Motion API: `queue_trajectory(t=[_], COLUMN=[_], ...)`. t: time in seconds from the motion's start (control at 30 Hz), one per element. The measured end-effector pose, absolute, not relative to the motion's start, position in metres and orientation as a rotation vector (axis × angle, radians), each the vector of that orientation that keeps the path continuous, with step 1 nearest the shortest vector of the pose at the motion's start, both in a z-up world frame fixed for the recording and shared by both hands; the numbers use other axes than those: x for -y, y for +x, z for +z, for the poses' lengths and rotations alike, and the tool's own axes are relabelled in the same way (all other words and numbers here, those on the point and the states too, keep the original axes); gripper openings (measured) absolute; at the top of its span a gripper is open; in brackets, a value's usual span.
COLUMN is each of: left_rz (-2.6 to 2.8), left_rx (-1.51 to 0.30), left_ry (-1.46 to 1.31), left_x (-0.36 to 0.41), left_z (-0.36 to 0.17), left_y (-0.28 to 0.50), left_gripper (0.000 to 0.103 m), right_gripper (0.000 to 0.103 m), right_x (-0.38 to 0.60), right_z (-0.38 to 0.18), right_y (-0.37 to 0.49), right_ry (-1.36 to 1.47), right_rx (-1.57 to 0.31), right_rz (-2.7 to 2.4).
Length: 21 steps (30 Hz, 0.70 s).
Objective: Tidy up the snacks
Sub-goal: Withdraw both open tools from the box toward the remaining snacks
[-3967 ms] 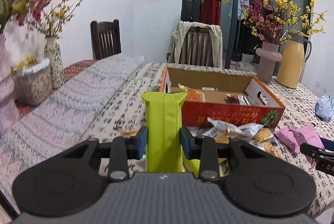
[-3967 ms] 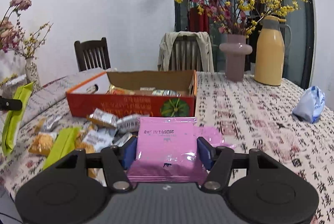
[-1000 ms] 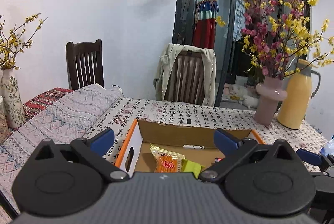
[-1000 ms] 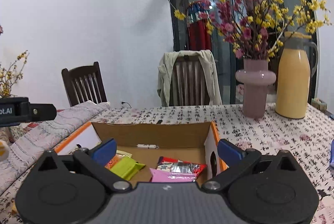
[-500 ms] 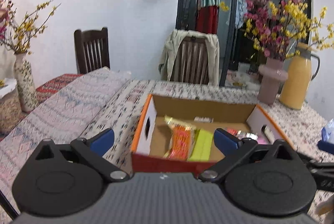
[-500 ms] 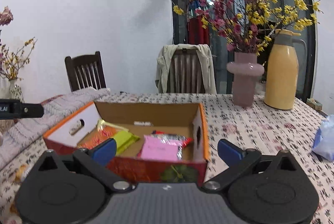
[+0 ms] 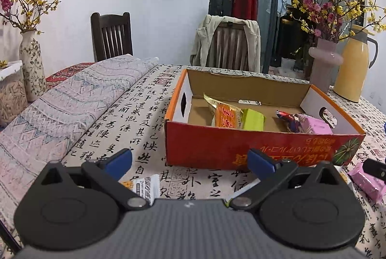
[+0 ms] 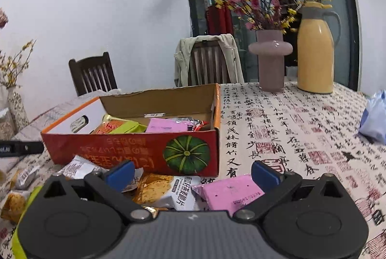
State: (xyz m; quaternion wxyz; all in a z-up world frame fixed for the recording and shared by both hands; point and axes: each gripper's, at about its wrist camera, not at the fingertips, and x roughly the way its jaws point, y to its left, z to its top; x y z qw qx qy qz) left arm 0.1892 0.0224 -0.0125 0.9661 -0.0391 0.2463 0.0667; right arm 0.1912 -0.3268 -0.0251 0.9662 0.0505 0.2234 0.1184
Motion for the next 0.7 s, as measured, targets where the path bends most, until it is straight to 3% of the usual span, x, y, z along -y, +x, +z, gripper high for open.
queue_trajectory(t=[0.7], left_rz=[0.139], left_rx=[-0.529], left_ry=[-0.124], left_x=[-0.0287], left_z=[-0.02], left_y=[0.1946], left_gripper=[0.103], right_gripper=[0.103], right_x=[0.3257], right_z=[-0.0331], right_y=[0.1978], right_ry=[0.101], right_rx=[-0.47], right_rz=[0.219])
